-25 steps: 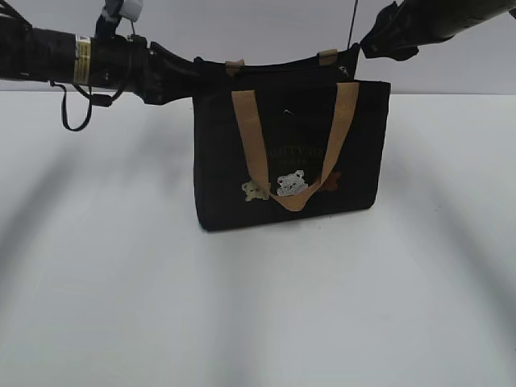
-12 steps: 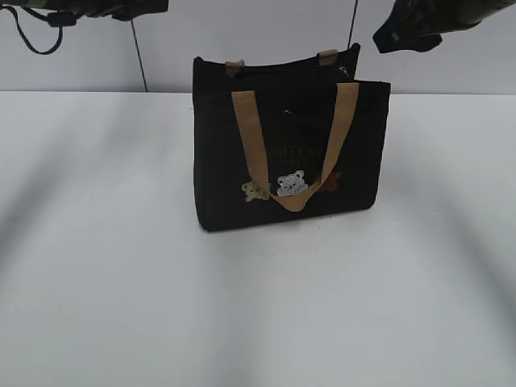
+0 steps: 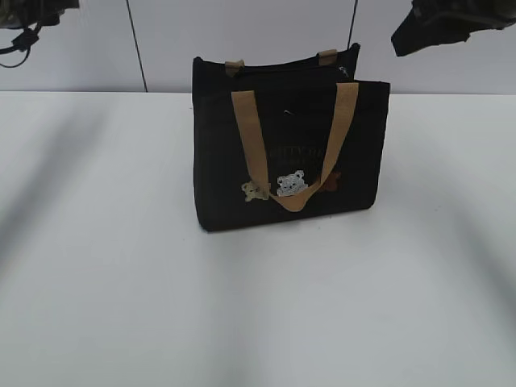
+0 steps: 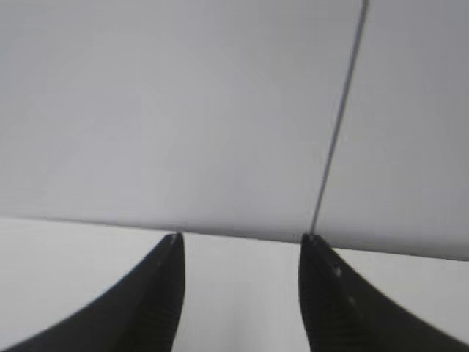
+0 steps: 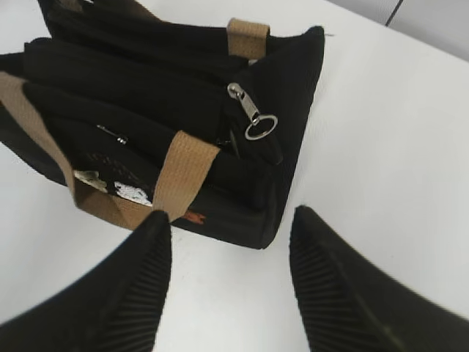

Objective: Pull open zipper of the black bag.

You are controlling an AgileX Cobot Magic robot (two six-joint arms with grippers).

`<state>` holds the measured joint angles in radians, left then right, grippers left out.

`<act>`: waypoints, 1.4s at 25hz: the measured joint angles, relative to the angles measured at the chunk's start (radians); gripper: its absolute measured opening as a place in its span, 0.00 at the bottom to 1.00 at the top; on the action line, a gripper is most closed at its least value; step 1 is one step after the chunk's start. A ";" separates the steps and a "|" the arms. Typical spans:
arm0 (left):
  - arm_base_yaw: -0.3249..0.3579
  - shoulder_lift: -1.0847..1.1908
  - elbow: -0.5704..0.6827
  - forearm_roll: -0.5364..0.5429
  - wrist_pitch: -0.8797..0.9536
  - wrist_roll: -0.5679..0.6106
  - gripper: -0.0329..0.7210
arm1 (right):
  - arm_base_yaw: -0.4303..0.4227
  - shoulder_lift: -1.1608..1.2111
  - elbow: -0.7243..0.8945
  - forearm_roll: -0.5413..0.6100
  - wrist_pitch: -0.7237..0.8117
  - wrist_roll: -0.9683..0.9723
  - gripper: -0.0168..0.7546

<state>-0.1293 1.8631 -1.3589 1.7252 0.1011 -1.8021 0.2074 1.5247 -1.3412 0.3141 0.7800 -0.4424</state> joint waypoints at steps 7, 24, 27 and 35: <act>-0.007 -0.014 0.109 -0.580 0.190 0.327 0.70 | 0.000 -0.024 0.000 -0.001 0.075 0.033 0.54; -0.101 -0.290 0.086 -1.725 0.946 1.564 0.72 | -0.130 -0.027 0.000 -0.202 0.425 0.349 0.54; -0.101 -0.355 0.087 -1.725 1.042 1.577 0.72 | -0.194 -0.060 0.027 -0.206 0.426 0.347 0.54; -0.101 -0.703 0.247 -1.725 1.108 1.563 0.72 | -0.211 -0.362 0.342 -0.162 0.428 0.335 0.54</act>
<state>-0.2307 1.1600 -1.1117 0.0000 1.2088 -0.2392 -0.0041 1.1629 -0.9993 0.1521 1.2079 -0.1078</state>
